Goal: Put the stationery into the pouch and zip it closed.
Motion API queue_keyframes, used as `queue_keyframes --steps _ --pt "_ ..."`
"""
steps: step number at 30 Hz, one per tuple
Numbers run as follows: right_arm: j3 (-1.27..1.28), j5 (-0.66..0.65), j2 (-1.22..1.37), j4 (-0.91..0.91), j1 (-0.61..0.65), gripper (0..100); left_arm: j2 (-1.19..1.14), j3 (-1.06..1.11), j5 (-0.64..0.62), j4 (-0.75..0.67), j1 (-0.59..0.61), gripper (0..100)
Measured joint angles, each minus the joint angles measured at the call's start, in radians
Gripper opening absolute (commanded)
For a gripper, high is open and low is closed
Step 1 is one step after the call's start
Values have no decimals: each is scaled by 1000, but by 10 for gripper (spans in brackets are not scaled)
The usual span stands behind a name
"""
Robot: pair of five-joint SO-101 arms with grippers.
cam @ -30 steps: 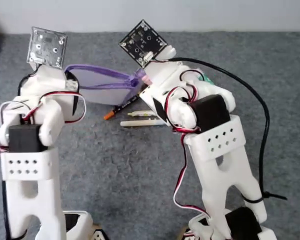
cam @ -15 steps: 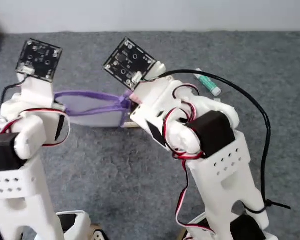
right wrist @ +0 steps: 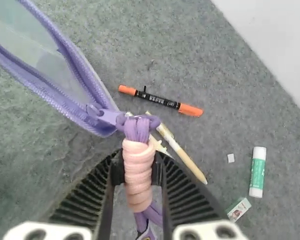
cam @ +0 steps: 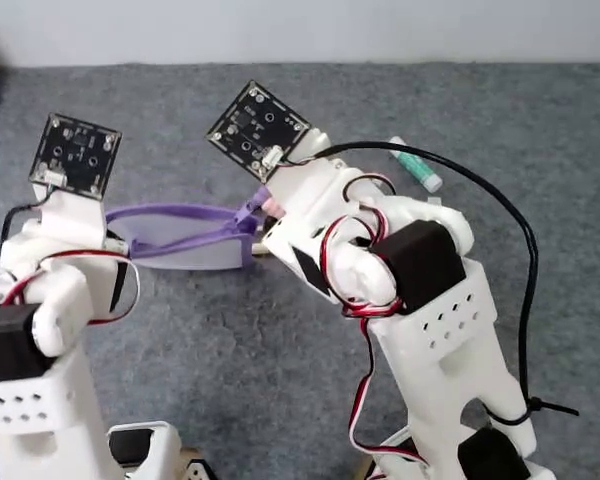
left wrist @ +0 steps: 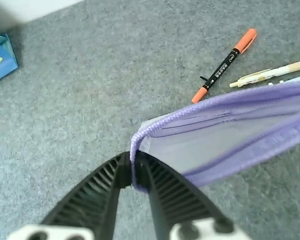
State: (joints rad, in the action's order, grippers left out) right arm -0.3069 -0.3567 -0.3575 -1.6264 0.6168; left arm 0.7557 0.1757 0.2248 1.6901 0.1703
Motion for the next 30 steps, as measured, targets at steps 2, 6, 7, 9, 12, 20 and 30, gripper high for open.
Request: queue_keyframes --steps 2,6,7,9,12,20,30 --pt "0 9 -12 -31 0 260 29 34 3 -20 0 11" --pt "0 34 -98 -74 0 238 60 86 5 -48 0 11" --pt "0 34 -120 -83 -3 229 60 94 5 -51 0 11" --pt "-2 34 -163 -97 -29 220 60 103 5 -51 2 11" --pt "-2 34 -206 -98 -110 223 60 107 -8 -51 2 11" --pt "71 -97 -49 -104 -304 221 60 110 -34 -51 2 11" --pt "78 -316 453 -61 -319 223 60 110 -34 -51 2 11"
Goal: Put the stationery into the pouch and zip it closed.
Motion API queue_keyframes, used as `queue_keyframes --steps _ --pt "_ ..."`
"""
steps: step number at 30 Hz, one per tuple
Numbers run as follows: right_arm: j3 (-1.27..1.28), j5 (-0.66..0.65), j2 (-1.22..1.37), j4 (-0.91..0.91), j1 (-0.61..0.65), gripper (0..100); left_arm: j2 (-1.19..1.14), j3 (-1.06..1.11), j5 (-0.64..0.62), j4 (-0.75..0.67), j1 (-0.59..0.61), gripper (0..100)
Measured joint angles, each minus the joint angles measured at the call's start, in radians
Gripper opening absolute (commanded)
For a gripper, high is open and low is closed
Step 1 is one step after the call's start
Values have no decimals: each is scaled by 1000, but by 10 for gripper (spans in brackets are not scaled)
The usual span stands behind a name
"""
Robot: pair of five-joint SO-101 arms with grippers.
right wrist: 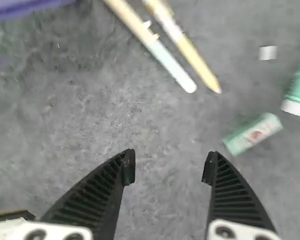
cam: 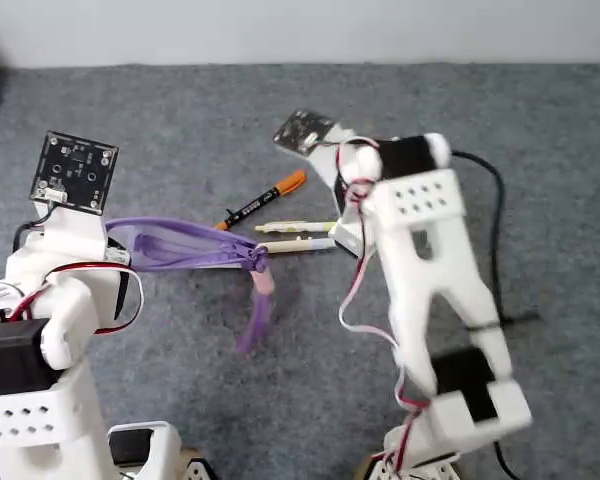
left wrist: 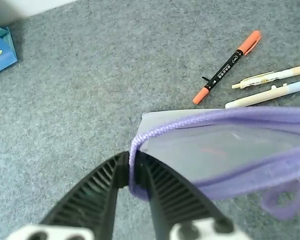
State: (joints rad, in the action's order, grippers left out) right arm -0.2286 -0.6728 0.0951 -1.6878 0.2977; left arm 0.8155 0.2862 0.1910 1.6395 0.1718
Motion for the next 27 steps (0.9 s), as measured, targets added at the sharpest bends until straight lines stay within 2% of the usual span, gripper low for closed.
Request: queue_keyframes --steps 5,9,14,27 --pt "0 -147 170 98 3 229 0 0 0 0 0 11" --pt "0 -232 242 150 8 304 0 0 0 0 0 11" --pt "-57 -255 327 167 48 316 0 0 0 0 0 11" --pt "-422 -259 710 169 86 315 0 2 0 0 0 11"
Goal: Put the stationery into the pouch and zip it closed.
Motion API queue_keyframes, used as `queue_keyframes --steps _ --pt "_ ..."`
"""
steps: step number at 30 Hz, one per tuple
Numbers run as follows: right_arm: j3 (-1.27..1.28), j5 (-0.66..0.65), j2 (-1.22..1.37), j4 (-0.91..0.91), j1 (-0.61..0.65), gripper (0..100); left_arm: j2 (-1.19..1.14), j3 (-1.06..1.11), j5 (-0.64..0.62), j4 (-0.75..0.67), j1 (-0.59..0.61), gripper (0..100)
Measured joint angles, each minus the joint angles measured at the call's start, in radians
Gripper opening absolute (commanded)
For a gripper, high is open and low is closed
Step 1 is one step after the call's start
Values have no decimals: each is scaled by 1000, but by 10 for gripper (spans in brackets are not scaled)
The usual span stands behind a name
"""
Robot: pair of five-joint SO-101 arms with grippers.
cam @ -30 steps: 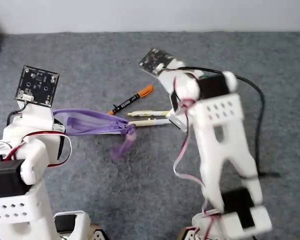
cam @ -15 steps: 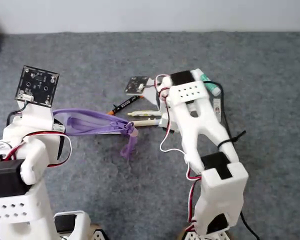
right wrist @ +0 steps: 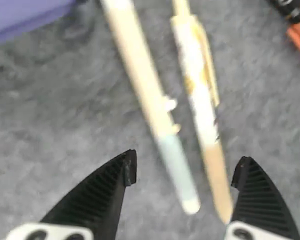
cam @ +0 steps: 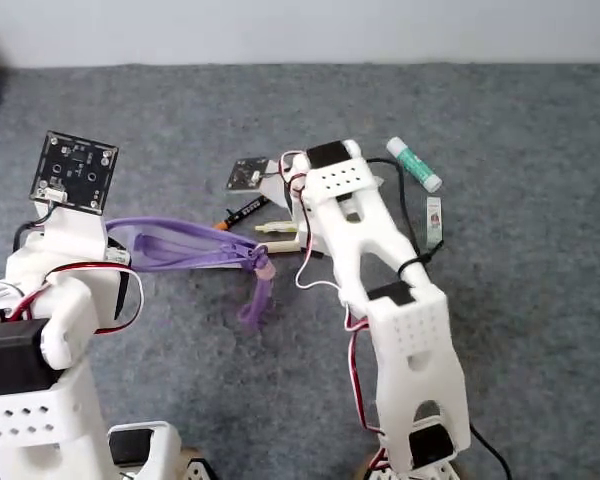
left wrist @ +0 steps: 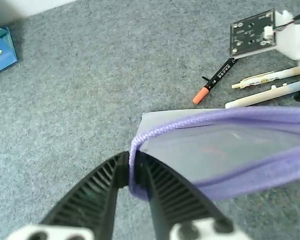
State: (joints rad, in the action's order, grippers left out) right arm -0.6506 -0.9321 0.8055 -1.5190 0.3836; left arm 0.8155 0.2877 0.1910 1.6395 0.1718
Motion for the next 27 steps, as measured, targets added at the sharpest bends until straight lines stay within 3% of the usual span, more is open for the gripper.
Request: queue_keyframes --steps 6,14,27 --pt "-218 -3 195 -21 0 300 0 0 0 0 0 11" --pt "-499 -3 339 -199 -6 35 0 0 0 0 0 11" --pt "-549 -5 334 -229 -38 9 0 0 0 0 0 11"
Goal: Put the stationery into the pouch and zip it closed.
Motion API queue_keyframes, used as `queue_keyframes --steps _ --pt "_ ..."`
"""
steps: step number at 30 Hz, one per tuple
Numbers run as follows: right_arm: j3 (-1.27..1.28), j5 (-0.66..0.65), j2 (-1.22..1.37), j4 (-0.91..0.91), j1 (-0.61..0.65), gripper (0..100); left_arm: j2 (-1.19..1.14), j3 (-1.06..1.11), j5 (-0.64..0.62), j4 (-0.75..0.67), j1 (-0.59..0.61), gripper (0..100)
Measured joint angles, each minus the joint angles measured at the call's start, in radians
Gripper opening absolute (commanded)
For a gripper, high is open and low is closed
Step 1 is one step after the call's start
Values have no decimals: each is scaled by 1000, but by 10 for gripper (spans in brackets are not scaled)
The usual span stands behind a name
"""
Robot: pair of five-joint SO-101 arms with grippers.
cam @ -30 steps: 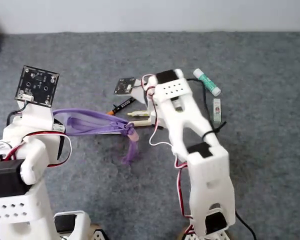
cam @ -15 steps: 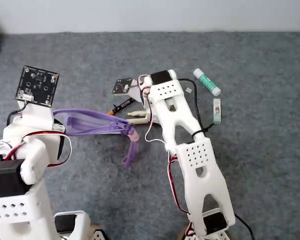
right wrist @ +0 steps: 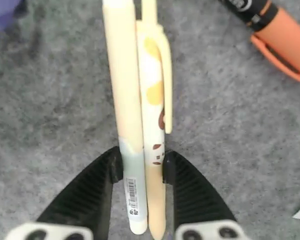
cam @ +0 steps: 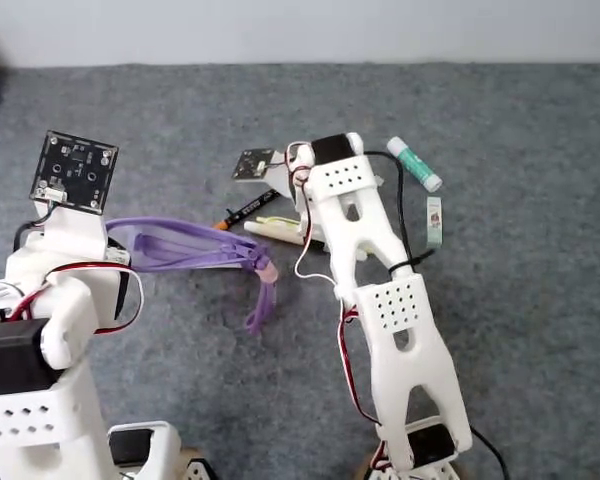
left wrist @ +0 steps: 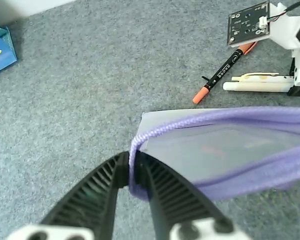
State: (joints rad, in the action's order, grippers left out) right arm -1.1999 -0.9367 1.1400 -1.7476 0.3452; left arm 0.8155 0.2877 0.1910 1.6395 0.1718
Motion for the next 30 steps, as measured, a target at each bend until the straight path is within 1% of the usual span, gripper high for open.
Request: queue_keyframes --steps 8,12,14,18,20,24,30 --pt "8 3 -89 -3 -40 9 0 0 0 0 0 12" --pt "77 3 -150 -3 -37 13 0 0 0 0 0 12" --pt "124 3 -176 -3 -40 40 0 0 0 0 0 12" --pt "175 3 -184 -3 -38 162 0 0 0 0 0 12" --pt "175 6 -184 -3 -35 195 0 0 0 0 0 12" --pt "178 63 -184 8 -15 207 0 2 0 0 0 12" --pt "178 74 -127 58 11 205 0 2 0 0 0 12"
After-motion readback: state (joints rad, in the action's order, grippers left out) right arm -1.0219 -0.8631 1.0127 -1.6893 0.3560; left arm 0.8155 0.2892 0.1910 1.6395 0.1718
